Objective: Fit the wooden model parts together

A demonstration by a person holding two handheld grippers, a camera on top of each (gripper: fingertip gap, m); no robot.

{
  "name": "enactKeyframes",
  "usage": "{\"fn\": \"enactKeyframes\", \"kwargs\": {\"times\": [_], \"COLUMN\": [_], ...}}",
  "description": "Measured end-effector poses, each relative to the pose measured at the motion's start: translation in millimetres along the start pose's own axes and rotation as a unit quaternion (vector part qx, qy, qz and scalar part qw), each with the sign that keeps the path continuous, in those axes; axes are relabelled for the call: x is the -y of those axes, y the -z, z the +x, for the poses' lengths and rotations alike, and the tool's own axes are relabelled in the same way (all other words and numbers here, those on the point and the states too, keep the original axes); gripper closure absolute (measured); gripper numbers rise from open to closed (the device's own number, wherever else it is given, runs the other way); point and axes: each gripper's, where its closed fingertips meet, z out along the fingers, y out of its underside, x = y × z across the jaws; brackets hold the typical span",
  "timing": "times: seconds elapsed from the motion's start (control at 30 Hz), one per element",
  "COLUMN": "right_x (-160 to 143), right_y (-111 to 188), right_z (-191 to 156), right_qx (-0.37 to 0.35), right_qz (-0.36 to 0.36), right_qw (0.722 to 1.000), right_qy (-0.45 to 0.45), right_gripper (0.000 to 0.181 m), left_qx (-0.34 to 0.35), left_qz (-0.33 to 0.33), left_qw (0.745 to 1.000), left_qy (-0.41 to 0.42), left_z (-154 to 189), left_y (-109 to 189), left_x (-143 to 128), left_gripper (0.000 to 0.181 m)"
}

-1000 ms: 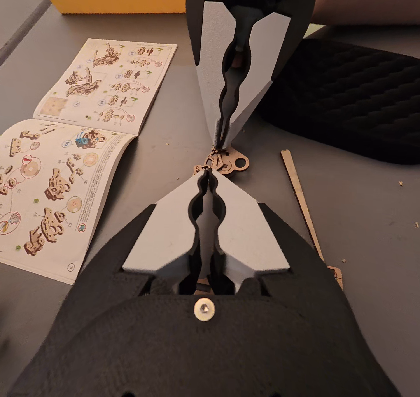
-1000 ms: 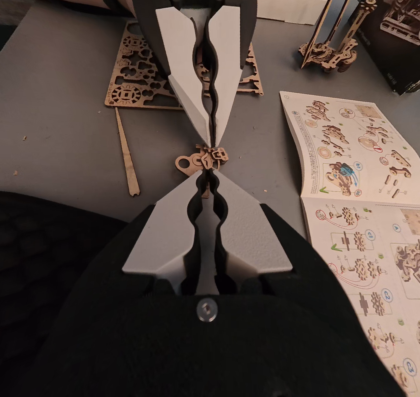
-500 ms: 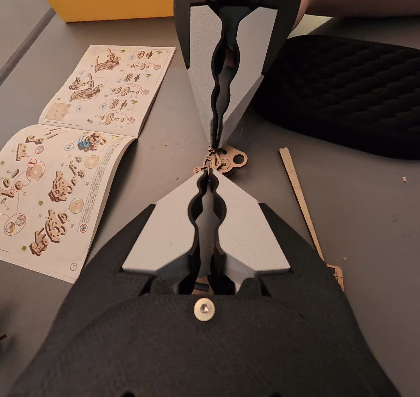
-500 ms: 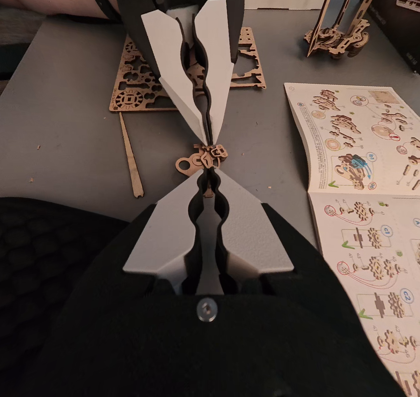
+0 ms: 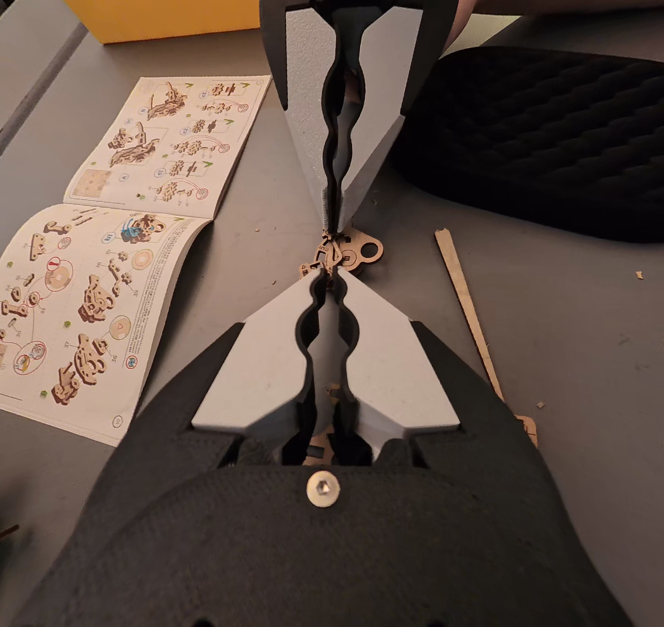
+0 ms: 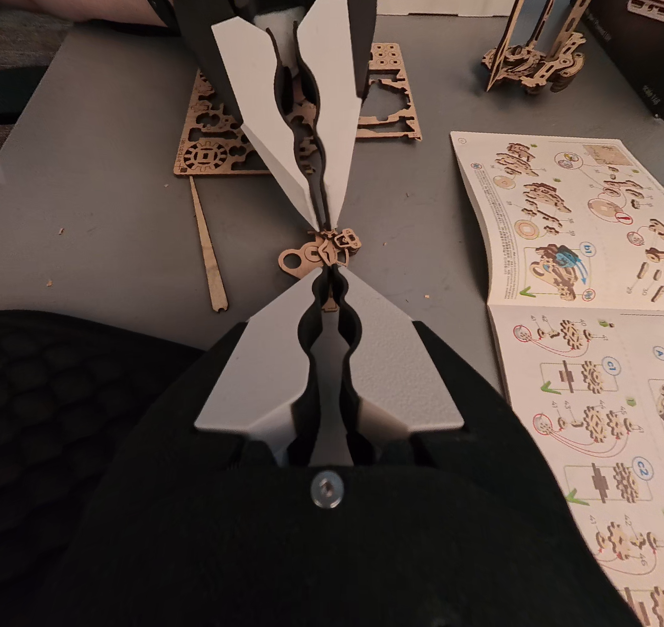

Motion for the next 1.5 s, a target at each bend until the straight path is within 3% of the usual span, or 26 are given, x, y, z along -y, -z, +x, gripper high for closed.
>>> {"fn": "enactKeyframes", "kwargs": {"times": [0.37,0.5,0.6,1.2,1.5], "right_x": [1.6,12.9,8.3,1.4,-0.5], "right_y": [1.6,12.7,15.9,-0.7,1.2], "right_z": [0.3,4.0,13.9,9.0,9.7], "right_qx": [0.002,-0.009,-0.049,-0.046,-0.057], "right_qz": [0.009,0.049,0.042,0.001,-0.001], "right_qw": [1.000,0.999,0.997,0.997,0.996], "right_qy": [-0.012,0.002,0.038,0.057,0.067], "right_gripper": [0.181,0.181,0.181,0.181,0.181], "left_qx": [-0.015,-0.013,-0.013,-0.006,0.013], "left_qz": [0.006,0.005,0.006,0.006,0.028], "left_qw": [0.999,1.000,1.000,1.000,0.998], "left_qy": [0.027,0.022,0.020,-0.022,0.054], "left_z": [2.5,2.7,3.2,5.1,-17.1], "left_y": [0.0,0.3,0.3,0.1,23.0], "left_x": [0.3,0.1,0.3,0.6,1.7], "left_gripper": [0.181,0.181,0.181,0.181,0.181]}}
